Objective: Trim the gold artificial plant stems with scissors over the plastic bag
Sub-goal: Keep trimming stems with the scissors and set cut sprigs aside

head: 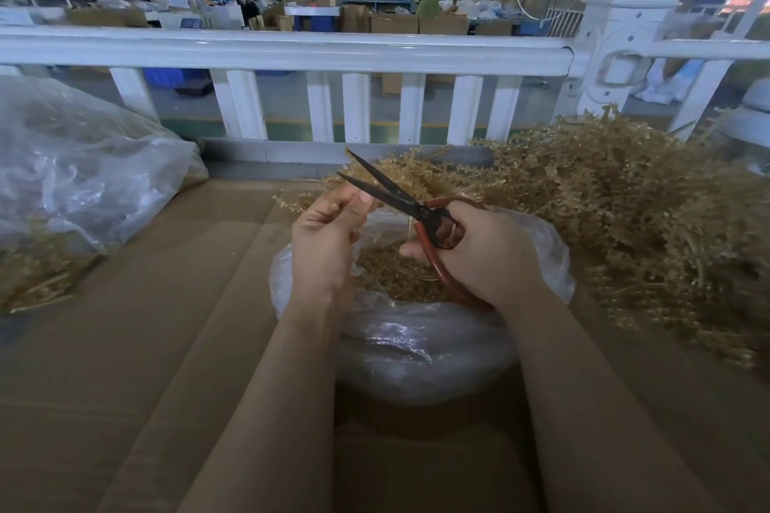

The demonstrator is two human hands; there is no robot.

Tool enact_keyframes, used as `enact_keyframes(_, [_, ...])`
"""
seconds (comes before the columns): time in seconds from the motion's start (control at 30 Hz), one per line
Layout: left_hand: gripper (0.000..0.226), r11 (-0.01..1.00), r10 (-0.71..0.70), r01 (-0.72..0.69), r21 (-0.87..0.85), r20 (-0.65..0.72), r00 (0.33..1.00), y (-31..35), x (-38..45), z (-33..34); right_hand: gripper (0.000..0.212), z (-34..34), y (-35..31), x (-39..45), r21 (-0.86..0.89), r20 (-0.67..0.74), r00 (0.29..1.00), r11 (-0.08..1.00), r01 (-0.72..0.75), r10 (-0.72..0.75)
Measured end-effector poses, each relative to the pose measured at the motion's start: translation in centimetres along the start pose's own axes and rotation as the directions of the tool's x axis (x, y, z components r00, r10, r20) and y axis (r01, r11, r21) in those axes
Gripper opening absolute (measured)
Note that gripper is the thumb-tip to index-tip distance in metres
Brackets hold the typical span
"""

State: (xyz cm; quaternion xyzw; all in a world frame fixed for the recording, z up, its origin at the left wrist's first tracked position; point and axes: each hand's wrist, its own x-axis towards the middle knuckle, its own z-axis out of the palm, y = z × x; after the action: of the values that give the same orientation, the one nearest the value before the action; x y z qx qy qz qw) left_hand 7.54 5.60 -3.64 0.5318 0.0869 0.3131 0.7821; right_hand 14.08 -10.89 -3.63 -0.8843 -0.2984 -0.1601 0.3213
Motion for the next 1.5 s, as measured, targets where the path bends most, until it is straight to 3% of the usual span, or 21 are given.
enact_keyframes(0.23, [0.039,0.996,0.055,-0.058,0.06,0.043,0.998,0.0,-0.1,0.1,0.052,-0.1,-0.3,0.0,-0.077,-0.025,1.0,0.997,0.004,-0.006])
enact_keyframes(0.67, [0.027,0.999,-0.005,0.004,0.051,0.018,1.0,0.1,-0.1,0.2,0.059,0.1,-0.2,0.1,-0.09,-0.016,1.0,0.996,-0.024,0.023])
enact_keyframes(0.83, [0.011,0.996,-0.087,0.088,0.027,-0.054,0.995,0.3,-0.2,0.4,0.065,0.2,-0.2,0.0,0.227,0.046,0.991,0.964,-0.135,0.128])
enact_keyframes(0.93, [0.011,0.994,-0.103,0.106,0.034,-0.065,0.993,0.4,-0.2,0.4,0.03,-0.1,-0.6,0.3,0.44,0.02,0.985,0.883,-0.161,0.169])
enact_keyframes(1.0, [0.013,0.993,-0.096,0.099,0.064,-0.046,0.994,0.3,-0.3,0.5,0.029,-0.3,-0.7,0.4,0.534,0.021,0.983,0.83,-0.164,0.18])
enact_keyframes(1.23, [0.008,0.989,-0.051,0.038,0.14,0.097,0.994,0.4,-1.0,1.4,0.033,-0.9,-1.7,0.5,0.657,0.136,0.966,0.71,-0.254,0.22])
enact_keyframes(1.37, [0.013,0.988,0.001,-0.02,0.156,0.123,0.992,0.3,-1.2,1.8,0.02,-0.9,-1.6,0.7,0.636,0.128,0.962,0.724,-0.267,0.242])
enact_keyframes(1.5, [0.002,0.982,0.067,-0.084,0.171,0.104,0.992,0.1,-1.2,1.8,0.017,-0.8,-1.6,0.7,0.616,0.115,0.958,0.738,-0.275,0.261])
